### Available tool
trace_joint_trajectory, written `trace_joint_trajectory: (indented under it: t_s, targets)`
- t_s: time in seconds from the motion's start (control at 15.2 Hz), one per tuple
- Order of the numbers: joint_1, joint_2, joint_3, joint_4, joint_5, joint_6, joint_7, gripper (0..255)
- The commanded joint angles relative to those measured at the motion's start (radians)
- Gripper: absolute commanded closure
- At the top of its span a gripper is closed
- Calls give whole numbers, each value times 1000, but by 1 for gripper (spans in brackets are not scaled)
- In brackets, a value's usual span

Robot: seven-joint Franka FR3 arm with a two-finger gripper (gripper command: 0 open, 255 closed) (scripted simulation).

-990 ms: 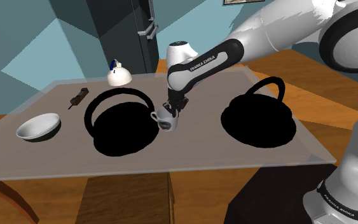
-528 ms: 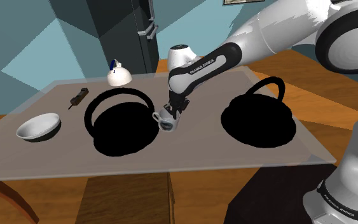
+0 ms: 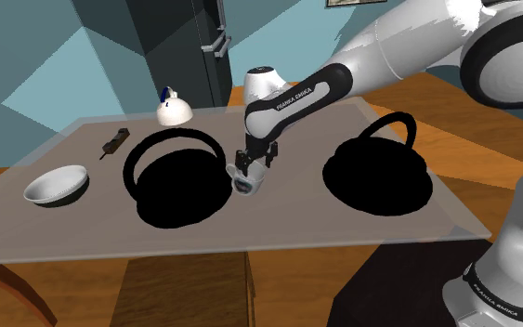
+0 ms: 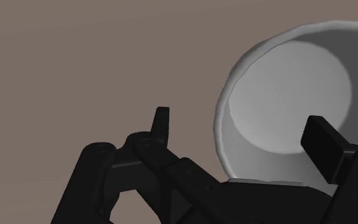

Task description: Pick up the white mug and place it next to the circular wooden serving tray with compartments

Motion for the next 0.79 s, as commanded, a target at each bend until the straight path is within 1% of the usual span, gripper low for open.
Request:
trace_joint_trajectory:
  t_s: [0.0,0.2,0.73]
  targets:
    - [1,-20,-2,6,-4,-25,2,0]
    - [2,-71,-6,28,-14,-99,9,0]
    - [2,-71,-6,28,-14,-99,9,0]
